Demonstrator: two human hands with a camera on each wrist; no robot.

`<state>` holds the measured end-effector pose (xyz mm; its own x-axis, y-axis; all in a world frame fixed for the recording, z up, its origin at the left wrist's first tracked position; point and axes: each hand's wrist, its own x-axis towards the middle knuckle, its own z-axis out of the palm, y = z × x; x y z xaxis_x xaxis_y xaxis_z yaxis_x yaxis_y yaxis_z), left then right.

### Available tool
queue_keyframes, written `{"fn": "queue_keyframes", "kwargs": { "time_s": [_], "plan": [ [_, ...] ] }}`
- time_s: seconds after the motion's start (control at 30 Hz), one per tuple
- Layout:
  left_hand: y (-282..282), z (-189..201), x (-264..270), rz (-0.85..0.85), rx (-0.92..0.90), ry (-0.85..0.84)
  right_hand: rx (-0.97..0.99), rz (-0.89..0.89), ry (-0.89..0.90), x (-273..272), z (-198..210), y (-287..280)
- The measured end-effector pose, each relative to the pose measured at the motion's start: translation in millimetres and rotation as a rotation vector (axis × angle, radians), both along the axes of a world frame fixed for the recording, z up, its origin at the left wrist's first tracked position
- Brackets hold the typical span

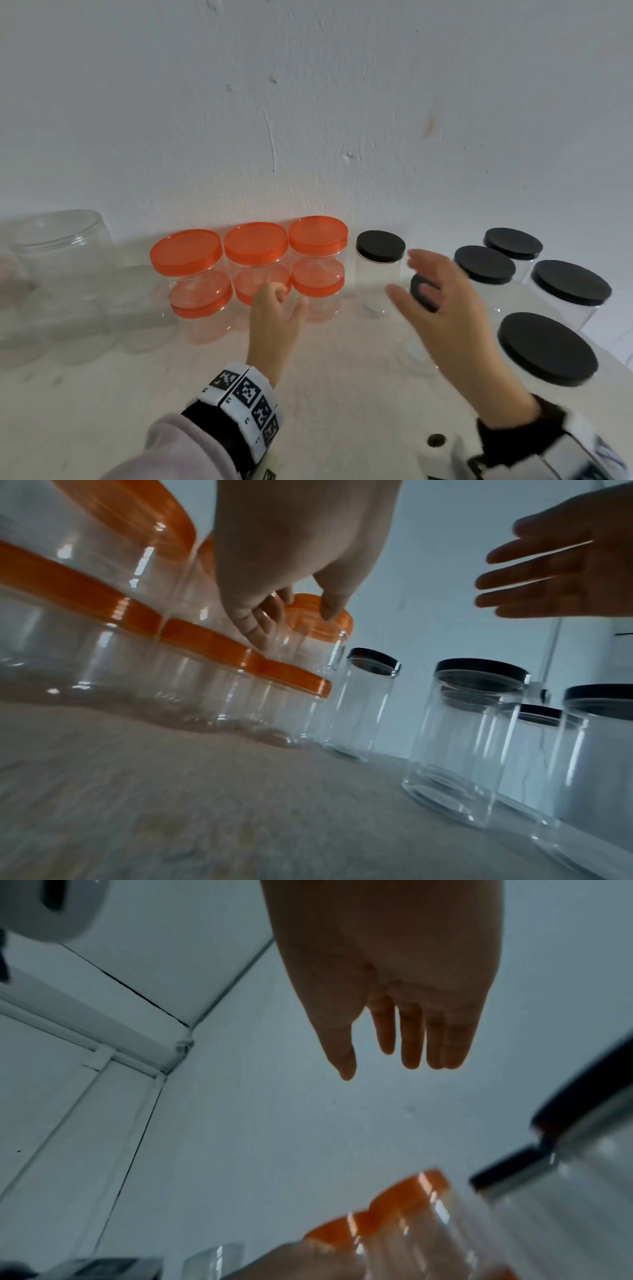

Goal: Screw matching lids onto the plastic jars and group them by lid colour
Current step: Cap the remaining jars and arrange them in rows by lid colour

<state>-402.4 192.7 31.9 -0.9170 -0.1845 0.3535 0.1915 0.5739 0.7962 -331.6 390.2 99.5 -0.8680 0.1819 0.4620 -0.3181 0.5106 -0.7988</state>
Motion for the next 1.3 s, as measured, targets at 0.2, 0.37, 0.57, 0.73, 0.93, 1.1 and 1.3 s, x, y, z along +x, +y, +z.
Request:
{"fn": "queue_keyframes", "kwargs": {
  "time_s": [0.2,0.37,0.57,0.73,0.93,1.1,1.3],
  "plan": [
    [56.8,23.5,10.3,-0.399,-0.059,-0.052,0.308,-0.318,-0.096,38.5,11.5,90.2],
    [108.9,37.4,8.2,-0.586,-0.193,-0.174,0.359,-0.332,-0.49,46.1,-16.4,124.6],
    [146.5,36.8,-2.7,-0.549,-0.309,-0.296,0.167,-0.262,-0.388,45.4,-43.3,130.1],
    [151.0,28.7,-9.0,-0.504,-0.311,-0.267,0.155,-0.267,-0.347,43.9,-49.5,128.2],
    [134.7,29.1,-17.4,-0.399,-0.229,-0.206,0.202,-0.244,-0.354,45.8,-45.2,128.3],
    [112.8,32.7,-23.8,-0.382,-0.206,-0.171,0.186,-0.228,-0.345,47.4,-45.6,128.6],
    [73.1,34.1,-24.7,-0.327,-0.295,-0.237,0.16,-0.176,-0.373,45.5,-45.5,132.4]
  ]
}}
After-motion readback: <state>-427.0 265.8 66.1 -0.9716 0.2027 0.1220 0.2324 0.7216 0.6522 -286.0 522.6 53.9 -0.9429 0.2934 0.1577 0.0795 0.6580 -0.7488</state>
